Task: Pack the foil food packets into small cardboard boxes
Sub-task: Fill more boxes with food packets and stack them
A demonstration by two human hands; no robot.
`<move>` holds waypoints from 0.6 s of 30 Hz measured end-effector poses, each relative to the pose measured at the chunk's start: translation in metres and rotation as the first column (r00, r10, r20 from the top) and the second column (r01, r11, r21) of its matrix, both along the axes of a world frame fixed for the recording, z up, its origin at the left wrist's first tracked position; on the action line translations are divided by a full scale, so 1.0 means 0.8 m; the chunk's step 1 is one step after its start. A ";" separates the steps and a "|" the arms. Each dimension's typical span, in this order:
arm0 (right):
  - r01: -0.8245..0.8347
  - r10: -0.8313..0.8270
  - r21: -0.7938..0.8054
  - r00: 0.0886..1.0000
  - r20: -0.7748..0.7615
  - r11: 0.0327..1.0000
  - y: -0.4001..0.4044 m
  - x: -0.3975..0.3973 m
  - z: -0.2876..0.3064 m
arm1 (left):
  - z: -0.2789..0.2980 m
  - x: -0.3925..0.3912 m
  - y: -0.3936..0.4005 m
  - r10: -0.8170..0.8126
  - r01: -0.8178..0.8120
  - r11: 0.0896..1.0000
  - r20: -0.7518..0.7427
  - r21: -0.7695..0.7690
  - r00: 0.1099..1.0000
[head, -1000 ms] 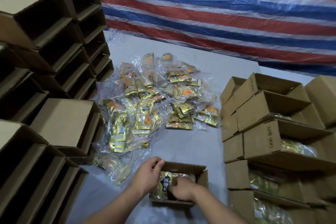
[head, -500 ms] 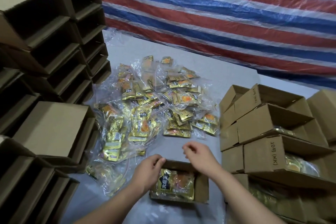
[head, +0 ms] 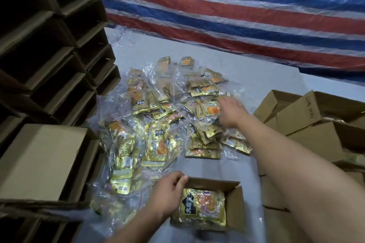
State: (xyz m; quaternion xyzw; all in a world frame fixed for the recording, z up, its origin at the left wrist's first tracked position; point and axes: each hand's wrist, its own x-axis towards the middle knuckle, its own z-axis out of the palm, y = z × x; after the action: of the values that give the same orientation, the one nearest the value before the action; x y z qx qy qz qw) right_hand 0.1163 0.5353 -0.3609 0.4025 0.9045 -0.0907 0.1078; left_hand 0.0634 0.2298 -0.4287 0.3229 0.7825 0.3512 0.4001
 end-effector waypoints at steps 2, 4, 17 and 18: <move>-0.072 0.073 -0.012 0.988 0.133 0.997 0.027 -0.022 -0.007 | -0.003 -0.003 0.003 -0.002 0.003 1.000 0.033 -0.015 0.999; -0.086 0.106 -0.091 0.965 0.241 0.992 0.045 -0.041 -0.013 | -0.006 -0.005 0.005 -0.009 0.010 1.000 0.053 -0.008 0.999; -0.196 0.197 -0.031 0.941 0.275 0.980 0.044 -0.062 -0.064 | -0.006 -0.007 0.004 -0.007 0.006 1.000 0.062 0.011 0.998; -0.167 0.177 -0.060 0.954 0.243 0.984 0.040 -0.056 -0.065 | -0.006 -0.006 0.004 -0.009 0.008 1.000 0.061 0.011 0.998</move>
State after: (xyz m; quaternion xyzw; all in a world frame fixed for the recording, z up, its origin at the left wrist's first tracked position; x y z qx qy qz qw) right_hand 0.0715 0.5671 -0.4125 0.3283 0.9137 -0.0476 0.2347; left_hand 0.0586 0.2328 -0.4335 0.3173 0.7666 0.3635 0.4237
